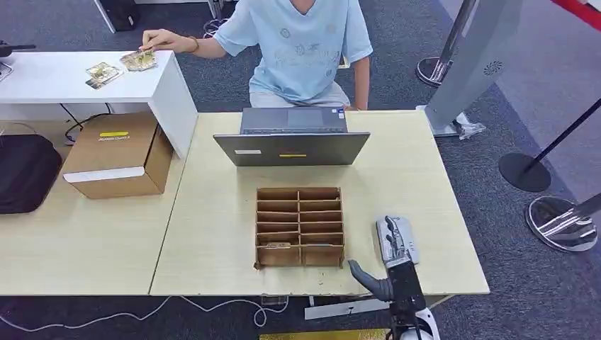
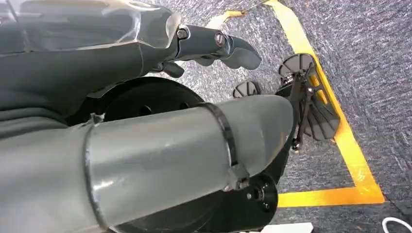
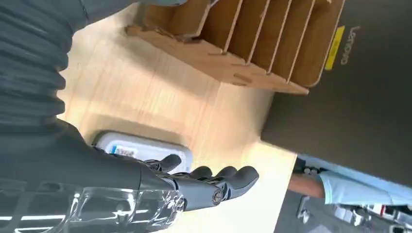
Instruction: Pass the card to the sensor for recognition and then transmit it.
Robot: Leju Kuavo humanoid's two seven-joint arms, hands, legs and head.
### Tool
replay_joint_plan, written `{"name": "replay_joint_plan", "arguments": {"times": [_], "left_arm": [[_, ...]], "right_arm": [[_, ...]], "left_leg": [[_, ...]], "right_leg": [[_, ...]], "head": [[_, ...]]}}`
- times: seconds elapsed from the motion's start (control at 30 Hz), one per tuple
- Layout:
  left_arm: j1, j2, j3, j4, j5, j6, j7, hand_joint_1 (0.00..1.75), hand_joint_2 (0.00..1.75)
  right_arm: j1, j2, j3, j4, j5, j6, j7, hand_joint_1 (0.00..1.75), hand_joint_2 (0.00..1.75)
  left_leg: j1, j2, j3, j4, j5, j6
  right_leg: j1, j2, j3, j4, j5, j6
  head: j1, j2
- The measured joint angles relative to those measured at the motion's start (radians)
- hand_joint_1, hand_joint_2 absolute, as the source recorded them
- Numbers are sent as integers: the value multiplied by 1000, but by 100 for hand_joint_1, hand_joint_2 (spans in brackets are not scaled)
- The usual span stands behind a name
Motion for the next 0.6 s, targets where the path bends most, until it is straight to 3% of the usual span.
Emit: {"name": "replay_joint_plan", "arguments": {"times": [0.27,0.4,0.6], "left_arm": [[3,1,0,0,14,-16,-9,0,0],[3,1,0,0,19,-11,-13,0,0],[5,4,0,0,13,-33,-11,0,0]], "right_arm": [[12,0,-15,-41,118,-117,-6,0,175],[16,1,-28,-58,290,-260,3,0,175],[19,17,-36,-76,446,-363,16,0,175]], "left_leg": [[0,0,0,0,0,0],[0,0,0,0,0,0],[0,0,0,0,0,0]], "right_leg": [[0,0,0,0,0,0],[0,0,0,0,0,0],[0,0,0,0,0,0]], "head": [[0,0],[0,0],[0,0]]}}
